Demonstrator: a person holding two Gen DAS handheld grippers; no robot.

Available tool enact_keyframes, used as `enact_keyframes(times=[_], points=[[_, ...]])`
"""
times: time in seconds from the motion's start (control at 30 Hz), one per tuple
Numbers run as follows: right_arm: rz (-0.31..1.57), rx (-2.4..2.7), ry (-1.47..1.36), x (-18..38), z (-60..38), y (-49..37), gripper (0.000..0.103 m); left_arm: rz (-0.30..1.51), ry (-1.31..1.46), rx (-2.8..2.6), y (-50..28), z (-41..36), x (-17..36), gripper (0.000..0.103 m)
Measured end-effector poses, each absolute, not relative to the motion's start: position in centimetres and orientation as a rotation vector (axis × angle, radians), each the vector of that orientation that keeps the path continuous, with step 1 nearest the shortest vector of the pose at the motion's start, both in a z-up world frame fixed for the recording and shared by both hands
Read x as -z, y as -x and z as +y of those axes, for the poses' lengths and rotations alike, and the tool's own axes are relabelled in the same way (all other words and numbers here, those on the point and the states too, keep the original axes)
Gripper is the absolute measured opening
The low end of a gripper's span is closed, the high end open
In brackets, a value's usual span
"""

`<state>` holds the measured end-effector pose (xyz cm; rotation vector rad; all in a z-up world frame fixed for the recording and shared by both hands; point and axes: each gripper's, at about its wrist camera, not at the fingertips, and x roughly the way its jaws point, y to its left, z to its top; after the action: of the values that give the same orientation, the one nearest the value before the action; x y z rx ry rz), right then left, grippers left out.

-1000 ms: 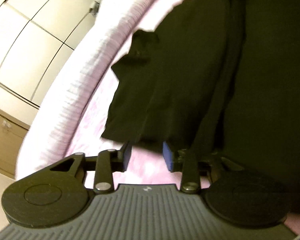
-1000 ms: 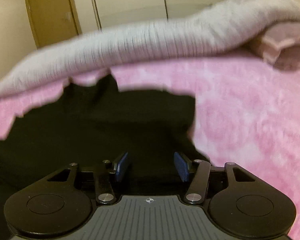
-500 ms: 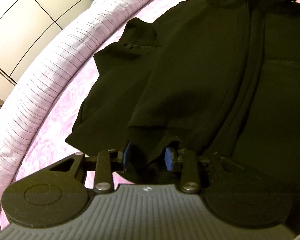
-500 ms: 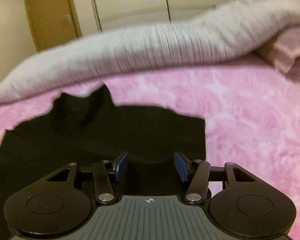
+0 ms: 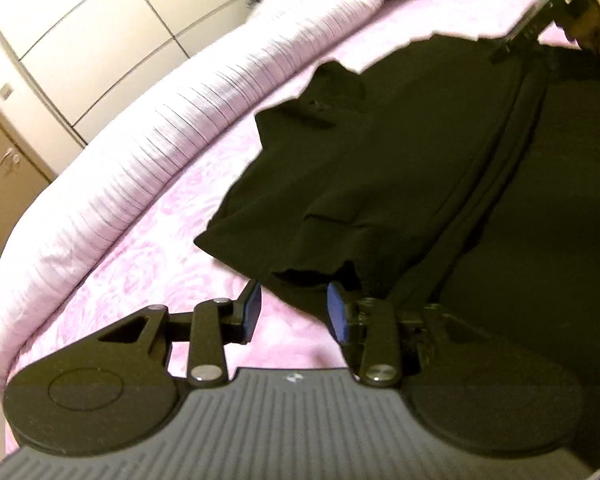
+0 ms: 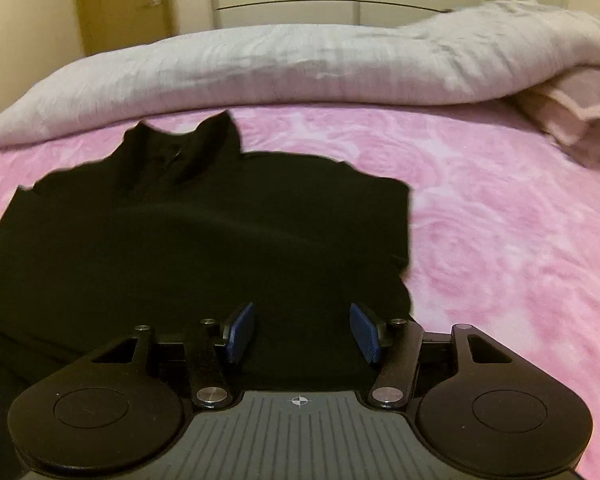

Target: Fold clothes

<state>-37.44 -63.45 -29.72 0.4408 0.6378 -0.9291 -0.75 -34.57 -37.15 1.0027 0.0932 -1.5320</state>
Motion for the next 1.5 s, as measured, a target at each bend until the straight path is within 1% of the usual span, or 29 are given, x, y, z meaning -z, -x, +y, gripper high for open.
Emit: enact_keyframes(times=[0.07, 0.1, 0.23, 0.3, 0.4, 0.47, 0.57, 0.63, 0.7, 0.77, 0.83, 0.9, 0.97, 1.03, 1.07, 1.13, 1.3, 1.37, 1.5], points=[[0.577, 0.918, -0.461, 28.9, -61.3, 37.7, 0.057, 0.077, -0.969, 1.548, 1.3, -33.8, 36.4, 0.033], [0.578, 0.896, -0.451, 28.9, -60.4, 37.4, 0.057, 0.096, -0.938, 1.566, 1.3, -33.8, 36.2, 0.033], [0.666, 0.834, -0.351, 30.5, -58.4, 35.9, 0.058, 0.235, -0.862, 1.665, 1.1, -35.7, 36.8, 0.033], [0.667, 0.831, -0.361, 30.9, -58.7, 35.8, 0.058, 0.312, -0.836, 1.715, 0.9, -37.0, 37.5, 0.033], [0.666, 0.825, -0.396, 30.7, -59.1, 36.0, 0.059, 0.406, -0.948, 1.683, 0.3, -38.2, 39.7, 0.033], [0.671, 0.824, -0.398, 30.5, -59.0, 36.1, 0.059, 0.432, -0.931, 1.683, -0.4, -37.8, 40.0, 0.033], [0.665, 0.848, -0.401, 29.6, -58.0, 36.5, 0.059, 0.442, -0.872, 1.666, -1.3, -36.1, 38.6, 0.033], [0.649, 0.867, -0.419, 28.8, -56.7, 37.0, 0.06, 0.409, -0.877, 1.651, -1.4, -34.2, 37.6, 0.033], [0.648, 0.862, -0.453, 28.7, -55.0, 37.7, 0.065, 0.39, -0.898, 1.649, -0.6, -31.9, 37.1, 0.033], [0.705, 0.838, -0.489, 29.4, -53.5, 38.2, 0.067, 0.376, -0.918, 1.65, 0.3, -29.5, 36.7, 0.034], [0.743, 0.846, -0.469, 29.9, -51.4, 39.1, 0.068, 0.363, -0.937, 1.651, 1.1, -27.2, 36.4, 0.034], [0.77, 0.857, -0.451, 29.6, -49.3, 40.1, 0.07, 0.349, -0.956, 1.652, 2.0, -24.9, 36.0, 0.036], [0.783, 0.844, -0.471, 28.6, -47.2, 41.5, 0.071, 0.322, -0.956, 1.664, 3.6, -22.0, 35.4, 0.04], [0.763, 0.818, -0.477, 27.5, -44.6, 43.5, 0.071, 0.294, -0.944, 1.674, 5.4, -19.1, 34.7, 0.051], [0.762, 0.809, -0.45, 26.9, -43.1, 44.3, 0.071, 0.269, -0.95, 1.684, 6.5, -17.5, 34.5, 0.053], [0.778, 0.79, -0.363, 26.0, -39.9, 45.9, 0.071, 0.208, -0.973, 1.706, 8.9, -14.3, 34.2, 0.061], [0.81, 0.739, -0.125, 25.5, -31.4, 49.1, 0.071, 0.055, -1.012, 1.786, 13.3, -7.1, 34.4, 0.067], [0.814, 0.715, -0.057, 26.0, -28.7, 50.2, 0.071, -0.019, -1.032, 1.831, 14.8, -4.3, 35.2, 0.068], [0.823, 0.655, -0.036, 27.4, -25.3, 51.0, 0.071, -0.188, -1.193, 1.844, 17.3, -1.5, 37.9, 0.07]])
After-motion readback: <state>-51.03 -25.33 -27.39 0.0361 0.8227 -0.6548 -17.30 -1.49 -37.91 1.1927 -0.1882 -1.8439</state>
